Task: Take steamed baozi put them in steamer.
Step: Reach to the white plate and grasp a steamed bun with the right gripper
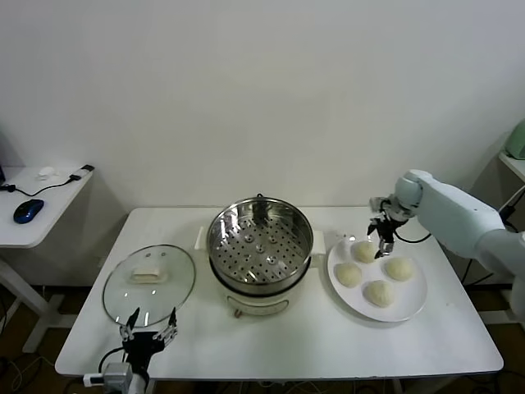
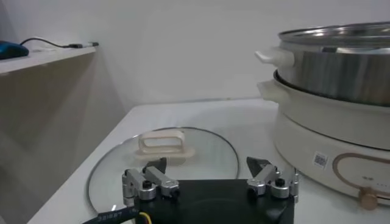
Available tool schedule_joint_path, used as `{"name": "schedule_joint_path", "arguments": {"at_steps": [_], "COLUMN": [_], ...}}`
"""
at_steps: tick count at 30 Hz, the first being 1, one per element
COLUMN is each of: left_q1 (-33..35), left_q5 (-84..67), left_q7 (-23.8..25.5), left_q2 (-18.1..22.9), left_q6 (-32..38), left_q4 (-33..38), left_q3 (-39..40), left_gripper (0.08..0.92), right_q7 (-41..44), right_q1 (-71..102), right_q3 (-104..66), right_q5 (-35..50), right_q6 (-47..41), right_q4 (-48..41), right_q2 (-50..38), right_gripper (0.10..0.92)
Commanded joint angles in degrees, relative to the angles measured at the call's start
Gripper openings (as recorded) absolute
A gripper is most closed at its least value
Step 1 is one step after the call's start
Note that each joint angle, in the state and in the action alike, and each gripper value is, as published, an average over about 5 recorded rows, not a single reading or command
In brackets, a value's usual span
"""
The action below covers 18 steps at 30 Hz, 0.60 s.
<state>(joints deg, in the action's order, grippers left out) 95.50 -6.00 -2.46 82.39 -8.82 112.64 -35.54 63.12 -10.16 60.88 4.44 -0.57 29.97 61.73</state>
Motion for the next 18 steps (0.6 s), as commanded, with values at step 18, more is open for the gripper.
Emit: {"name": "schedule_joint_path", "arguments": {"at_steps": [18], "left_q1": [0.37], "left_q5": [0.73], "left_q7": [-0.15], "left_q2": [0.27], "left_q6": [-0.1], "left_q4": [0.49], "left_q3": [0.71], "left_gripper": [0.823], "right_q7": [-0.36], "right_q1": [0.57], "right_q3": [-2.59], "right_q5": [-4.31], "right_q6": [-0.34], "right_q4": [-2.92], "right_q2": [2.16], "right_gripper": [0.713]}}
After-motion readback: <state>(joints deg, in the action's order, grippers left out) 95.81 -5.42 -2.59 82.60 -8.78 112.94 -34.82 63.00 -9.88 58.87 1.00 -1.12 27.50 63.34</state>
